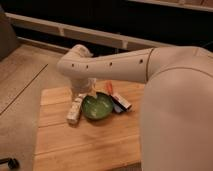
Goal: Place the bottle in the ceramic bowl
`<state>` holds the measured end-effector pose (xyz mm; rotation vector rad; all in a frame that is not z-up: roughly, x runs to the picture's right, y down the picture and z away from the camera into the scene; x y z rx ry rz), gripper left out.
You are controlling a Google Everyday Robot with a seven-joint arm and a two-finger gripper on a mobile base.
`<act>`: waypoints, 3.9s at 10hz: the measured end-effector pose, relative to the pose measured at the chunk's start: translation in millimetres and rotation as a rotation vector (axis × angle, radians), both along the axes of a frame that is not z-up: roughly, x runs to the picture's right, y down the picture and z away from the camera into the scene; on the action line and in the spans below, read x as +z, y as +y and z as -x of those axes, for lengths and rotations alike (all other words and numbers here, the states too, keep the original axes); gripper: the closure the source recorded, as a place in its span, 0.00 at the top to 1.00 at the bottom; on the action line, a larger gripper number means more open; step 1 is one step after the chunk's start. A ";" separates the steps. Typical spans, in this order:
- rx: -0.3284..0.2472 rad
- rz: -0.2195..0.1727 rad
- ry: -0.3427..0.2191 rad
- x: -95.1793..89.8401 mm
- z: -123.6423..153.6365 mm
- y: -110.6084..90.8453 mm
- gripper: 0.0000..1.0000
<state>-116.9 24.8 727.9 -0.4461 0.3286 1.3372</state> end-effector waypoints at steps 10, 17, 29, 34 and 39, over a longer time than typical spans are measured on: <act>-0.023 0.061 -0.147 17.7 40.4 0.0 0.65; -0.141 0.279 -0.189 35.4 78.8 67.6 0.65; -0.139 0.366 -0.089 67.3 87.5 99.8 0.65; -0.029 0.337 0.035 81.8 78.4 100.6 0.65; 0.018 0.315 0.128 96.0 74.1 115.0 0.65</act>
